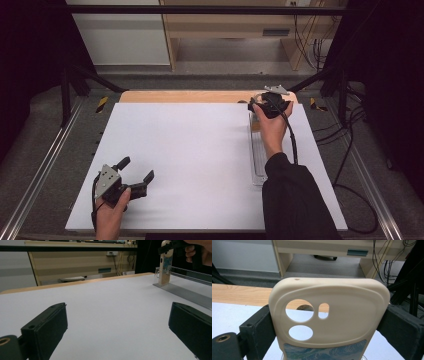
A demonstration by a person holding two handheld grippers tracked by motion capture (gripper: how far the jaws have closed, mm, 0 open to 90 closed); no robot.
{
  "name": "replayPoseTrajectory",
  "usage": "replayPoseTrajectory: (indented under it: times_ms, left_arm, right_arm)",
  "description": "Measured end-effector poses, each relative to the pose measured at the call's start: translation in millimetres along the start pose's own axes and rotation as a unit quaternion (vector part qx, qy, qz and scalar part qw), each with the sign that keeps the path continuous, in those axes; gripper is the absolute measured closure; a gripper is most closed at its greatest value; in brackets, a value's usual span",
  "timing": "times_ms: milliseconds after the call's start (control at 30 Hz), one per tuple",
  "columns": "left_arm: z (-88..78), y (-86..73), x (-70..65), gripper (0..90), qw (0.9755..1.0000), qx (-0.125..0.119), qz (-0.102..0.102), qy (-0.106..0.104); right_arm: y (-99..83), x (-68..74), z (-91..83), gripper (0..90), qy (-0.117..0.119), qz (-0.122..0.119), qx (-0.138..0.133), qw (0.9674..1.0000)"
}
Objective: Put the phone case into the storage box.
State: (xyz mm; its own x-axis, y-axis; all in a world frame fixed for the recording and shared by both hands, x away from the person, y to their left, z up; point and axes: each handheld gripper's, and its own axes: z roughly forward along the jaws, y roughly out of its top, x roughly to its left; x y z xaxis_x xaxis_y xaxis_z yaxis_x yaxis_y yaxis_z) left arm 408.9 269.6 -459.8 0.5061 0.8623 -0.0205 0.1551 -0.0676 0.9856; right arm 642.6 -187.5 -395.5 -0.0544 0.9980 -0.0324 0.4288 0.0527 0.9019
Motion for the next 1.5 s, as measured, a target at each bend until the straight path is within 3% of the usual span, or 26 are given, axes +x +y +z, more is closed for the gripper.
replayPoseTrajectory:
  times_ms: [233,433,1500]
  left_arm:
    - [0.0,0.0,0.1,2.1,1.0,0.0,0.001,0.0]
    - [-0.1,-0.1,0.2,2.1,1.0,0.001,0.0,0.0]
    - [0.0,-0.1,0.1,2.1,1.0,0.001,0.001,0.0]
  right_arm:
    - [-0.4,0.5,0.8,6.6,0.007,-0.001,-0.001,1.0]
    - [-0.5,-0.8,0.2,5.9,0.023,0.018,-0.007,0.9995]
    - [4.6,-5.6,-7.3,5.2,0.011,0.002,-0.028,0.9995]
